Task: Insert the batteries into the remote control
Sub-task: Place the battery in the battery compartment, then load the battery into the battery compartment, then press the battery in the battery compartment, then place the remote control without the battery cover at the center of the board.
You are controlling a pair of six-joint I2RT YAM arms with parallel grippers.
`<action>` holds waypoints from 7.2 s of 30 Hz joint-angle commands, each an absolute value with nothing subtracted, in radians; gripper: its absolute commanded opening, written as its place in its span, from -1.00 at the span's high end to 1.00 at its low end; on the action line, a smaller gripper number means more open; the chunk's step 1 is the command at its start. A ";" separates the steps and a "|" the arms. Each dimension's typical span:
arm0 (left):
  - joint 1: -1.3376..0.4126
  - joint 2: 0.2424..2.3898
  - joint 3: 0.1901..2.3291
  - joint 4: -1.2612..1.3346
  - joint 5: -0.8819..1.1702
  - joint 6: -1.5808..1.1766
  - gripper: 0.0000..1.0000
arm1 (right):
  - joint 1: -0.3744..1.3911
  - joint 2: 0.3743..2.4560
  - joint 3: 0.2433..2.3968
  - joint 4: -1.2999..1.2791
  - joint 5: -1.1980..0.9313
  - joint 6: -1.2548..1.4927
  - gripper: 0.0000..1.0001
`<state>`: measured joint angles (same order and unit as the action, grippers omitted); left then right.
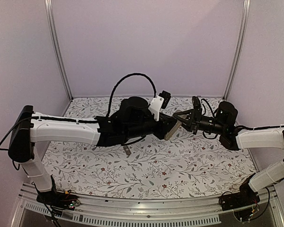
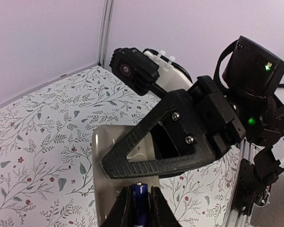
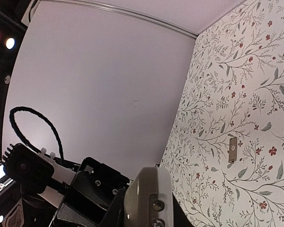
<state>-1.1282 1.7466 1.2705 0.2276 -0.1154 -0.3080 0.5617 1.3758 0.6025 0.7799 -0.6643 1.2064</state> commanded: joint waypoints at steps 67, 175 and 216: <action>-1.062 1.739 1.110 0.479 0.017 -1.154 -0.88 | 0.603 1.401 0.678 0.789 -0.476 1.072 1.00; -1.000 1.692 1.047 0.344 0.075 -1.052 -0.04 | 0.590 1.338 0.694 0.815 -0.566 1.089 1.00; -0.945 1.399 1.078 -0.305 -0.131 -0.555 -0.76 | 0.503 1.295 0.656 0.389 -0.591 0.858 1.00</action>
